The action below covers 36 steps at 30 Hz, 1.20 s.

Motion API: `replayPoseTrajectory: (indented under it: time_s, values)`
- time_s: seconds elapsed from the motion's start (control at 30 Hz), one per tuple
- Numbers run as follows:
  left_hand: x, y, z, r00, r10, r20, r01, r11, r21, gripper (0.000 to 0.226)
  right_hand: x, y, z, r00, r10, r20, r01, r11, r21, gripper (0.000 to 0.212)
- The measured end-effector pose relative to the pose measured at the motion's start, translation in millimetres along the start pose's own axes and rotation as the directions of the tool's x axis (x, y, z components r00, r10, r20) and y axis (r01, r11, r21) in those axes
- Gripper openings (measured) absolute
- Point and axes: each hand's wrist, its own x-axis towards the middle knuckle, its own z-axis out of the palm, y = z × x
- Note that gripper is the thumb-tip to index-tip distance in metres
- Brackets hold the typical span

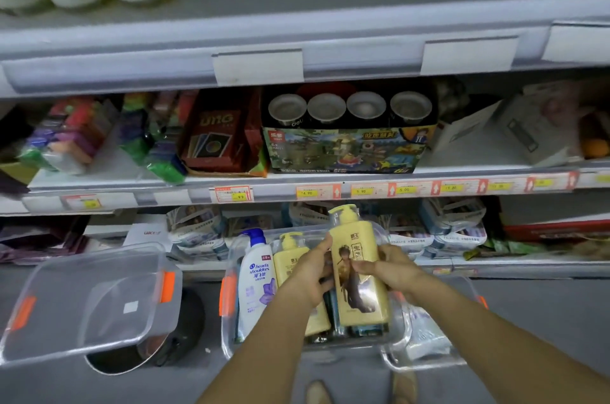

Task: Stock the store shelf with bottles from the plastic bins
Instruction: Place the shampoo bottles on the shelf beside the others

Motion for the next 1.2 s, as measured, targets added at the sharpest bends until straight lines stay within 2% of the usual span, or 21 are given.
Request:
replayPoseTrajectory:
  time_s: [0.1, 0.2, 0.43, 0.53, 0.67, 0.83, 0.97, 1.2]
  values:
    - [-21.2, 15.5, -1.6, 0.996, 0.084, 0.042, -0.086, 0.995, 0.049, 0.032, -17.3, -22.0, -13.0, 0.995, -0.077, 0.064, 0.076, 0.997, 0.025, 0.025]
    - [-45.3, 34.5, -0.5, 0.979, 0.186, 0.088, -0.198, 0.969, 0.149, 0.031, -35.2, -44.6, -22.0, 0.984, -0.156, 0.087, 0.153, 0.987, 0.041, 0.033]
    - [-93.4, 73.3, 6.7, 0.895, 0.407, 0.186, -0.442, 0.867, 0.23, 0.036, -84.9, -91.5, -49.8, 0.932, -0.315, 0.177, 0.298, 0.947, 0.116, 0.03]
    - [-108.4, 87.2, 19.4, 0.858, 0.476, 0.194, -0.512, 0.826, 0.237, 0.044, -96.6, -103.5, -65.9, 0.919, -0.353, 0.173, 0.326, 0.931, 0.167, 0.036]
    - [-128.7, 105.3, 41.7, 0.79, 0.567, 0.234, -0.613, 0.752, 0.244, 0.043, -110.3, -117.0, -89.6, 0.889, -0.433, 0.149, 0.408, 0.897, 0.17, 0.064]
    - [-152.9, 124.7, 77.3, 0.721, 0.644, 0.256, -0.692, 0.683, 0.234, 0.046, -127.6, -133.2, -117.0, 0.848, -0.522, 0.091, 0.491, 0.838, 0.239, 0.055]
    - [-171.9, 138.1, 116.4, 0.661, 0.693, 0.287, -0.75, 0.607, 0.263, 0.043, -136.9, -140.2, -154.7, 0.809, -0.586, 0.051, 0.546, 0.781, 0.302, 0.058]
    - [-193.0, 149.7, 208.4, 0.588, 0.752, 0.298, -0.809, 0.544, 0.225, 0.043, -154.9, -151.9, -243.8, 0.754, -0.656, 0.013, 0.631, 0.731, 0.261, 0.065]
